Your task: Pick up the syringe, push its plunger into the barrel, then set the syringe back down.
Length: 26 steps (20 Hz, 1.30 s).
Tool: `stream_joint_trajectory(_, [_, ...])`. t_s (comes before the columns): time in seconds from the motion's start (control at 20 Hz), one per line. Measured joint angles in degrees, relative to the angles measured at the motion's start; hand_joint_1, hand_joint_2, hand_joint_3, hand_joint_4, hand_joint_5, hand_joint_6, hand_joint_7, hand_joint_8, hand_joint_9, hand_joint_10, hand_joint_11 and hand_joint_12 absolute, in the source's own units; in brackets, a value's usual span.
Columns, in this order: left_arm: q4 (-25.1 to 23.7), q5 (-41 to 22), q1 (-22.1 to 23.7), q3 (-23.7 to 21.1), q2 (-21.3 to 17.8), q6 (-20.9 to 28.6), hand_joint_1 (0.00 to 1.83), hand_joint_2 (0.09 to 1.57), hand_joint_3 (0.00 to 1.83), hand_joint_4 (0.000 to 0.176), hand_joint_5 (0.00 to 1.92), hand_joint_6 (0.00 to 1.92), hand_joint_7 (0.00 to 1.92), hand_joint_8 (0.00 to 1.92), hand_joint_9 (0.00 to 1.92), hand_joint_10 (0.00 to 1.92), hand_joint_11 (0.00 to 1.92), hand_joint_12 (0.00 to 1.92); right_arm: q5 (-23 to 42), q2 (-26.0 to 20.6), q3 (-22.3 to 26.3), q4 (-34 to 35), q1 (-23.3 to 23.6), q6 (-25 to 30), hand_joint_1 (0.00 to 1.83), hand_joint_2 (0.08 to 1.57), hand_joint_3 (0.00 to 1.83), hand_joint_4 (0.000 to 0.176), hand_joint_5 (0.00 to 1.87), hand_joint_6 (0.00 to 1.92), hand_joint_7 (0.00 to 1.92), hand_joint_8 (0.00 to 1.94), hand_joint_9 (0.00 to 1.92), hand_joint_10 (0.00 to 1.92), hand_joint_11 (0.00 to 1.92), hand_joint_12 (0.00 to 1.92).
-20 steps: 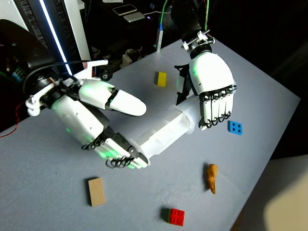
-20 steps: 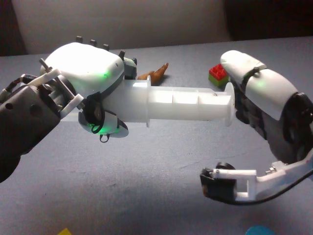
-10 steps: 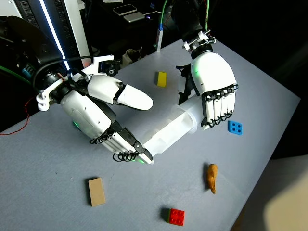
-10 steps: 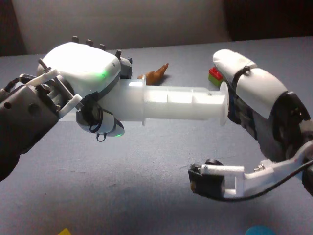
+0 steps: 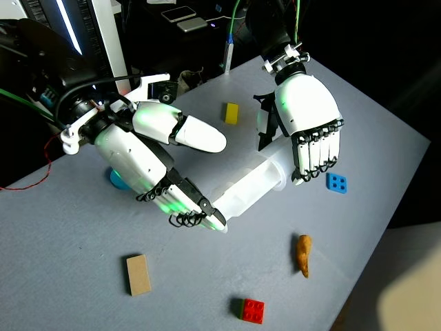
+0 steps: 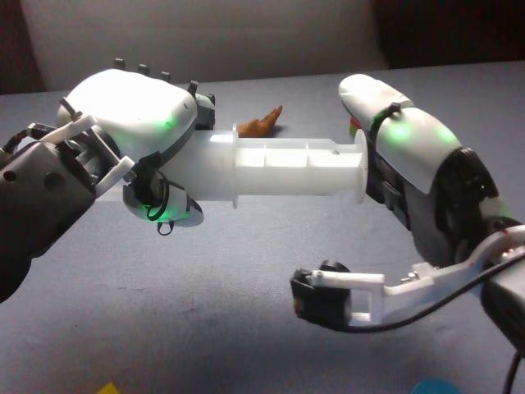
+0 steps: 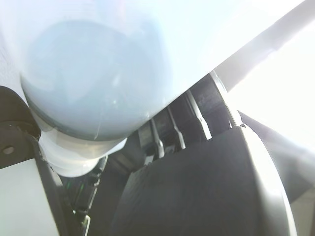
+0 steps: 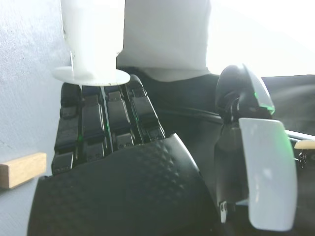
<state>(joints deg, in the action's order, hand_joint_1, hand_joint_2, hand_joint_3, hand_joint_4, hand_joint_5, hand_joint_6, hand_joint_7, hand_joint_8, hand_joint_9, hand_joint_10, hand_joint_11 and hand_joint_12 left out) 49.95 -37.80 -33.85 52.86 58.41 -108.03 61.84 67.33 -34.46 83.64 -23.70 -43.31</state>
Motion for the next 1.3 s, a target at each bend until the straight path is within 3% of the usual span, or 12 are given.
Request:
stream_joint_trajectory(0.1, [0.22,-0.22,0.0,0.13,-0.07,-0.15,1.49,1.13,0.0,0.0,0.89,0.97,0.88,1.08,0.9,1.21,0.73,1.62,1.44,1.86,-0.66,-1.05,-0.07,0.0,0.0,1.09,0.0,0.0,0.09,0.0,0.09,0.0,0.1,0.0,0.0,0.32])
stream_joint_trajectory(0.15, [0.46,-0.28,-0.02,0.11,-0.07,-0.13,1.39,1.14,0.0,0.0,0.89,1.01,0.89,1.09,0.89,1.3,0.76,1.36,1.99,2.34,-0.7,-1.36,-0.07,0.0,0.0,1.1,0.0,0.0,0.09,0.0,0.09,0.0,0.1,0.0,0.0,0.33])
stream_joint_trajectory(0.2, [0.72,-0.31,-0.02,0.13,-0.04,-0.13,1.38,1.14,0.0,0.0,0.9,1.01,0.89,1.09,0.89,1.31,0.78,1.27,2.38,2.89,-0.7,-1.79,-0.07,0.0,0.0,1.1,0.0,0.0,0.08,0.0,0.08,0.0,0.09,0.0,0.0,0.28])
stream_joint_trajectory(0.25, [0.79,-0.31,0.0,0.11,-0.04,-0.24,1.47,1.13,0.0,0.0,0.9,0.96,0.89,1.06,0.91,1.21,0.76,1.54,2.49,3.32,-0.7,-1.9,-0.04,0.02,0.0,1.1,0.0,0.0,0.09,0.0,0.09,0.0,0.09,0.01,0.0,0.31])
stream_joint_trajectory(0.3, [0.79,-0.28,0.0,0.11,-0.04,-0.28,1.39,1.13,0.0,0.0,0.9,1.0,0.9,1.08,0.9,1.29,0.77,1.35,2.62,3.61,-0.7,-1.97,-0.04,0.02,0.0,1.09,0.0,0.0,0.1,0.0,0.09,0.0,0.1,0.01,0.0,0.33])
stream_joint_trajectory(0.4, [0.83,-0.28,0.0,0.11,-0.07,-0.33,1.37,1.14,0.0,0.0,0.9,1.01,0.9,1.09,0.9,1.31,0.8,1.25,2.67,4.5,-1.18,-2.21,0.2,0.0,0.0,1.09,0.0,0.0,0.1,0.0,0.09,0.0,0.1,0.0,0.0,0.34])
stream_joint_trajectory(0.8, [1.51,-0.79,0.13,0.11,-0.11,-0.35,1.37,1.13,0.0,0.0,0.96,0.94,0.88,1.11,0.88,1.32,0.8,1.25,3.54,8.74,-2.84,-2.21,2.08,-0.07,0.0,1.11,0.0,0.0,0.11,0.0,0.1,0.0,0.11,0.0,0.0,0.29])
stream_joint_trajectory(1.1, [1.51,-0.31,0.52,0.11,-0.11,-0.57,1.37,1.14,0.0,0.0,0.94,0.96,0.87,1.12,0.87,1.33,0.77,1.25,3.72,11.61,-4.07,-2.23,2.73,0.28,0.0,1.1,0.0,0.0,0.11,0.0,0.11,0.0,0.11,0.0,0.0,0.36])
stream_joint_trajectory(1.3, [1.49,-0.31,0.66,0.11,-0.11,-0.5,1.37,1.14,0.0,0.0,0.94,0.98,0.88,1.12,0.87,1.33,0.76,1.28,2.97,13.29,-4.96,-2.38,3.52,1.05,0.0,1.1,0.0,0.0,0.09,0.0,0.09,0.0,0.1,0.0,0.0,0.29])
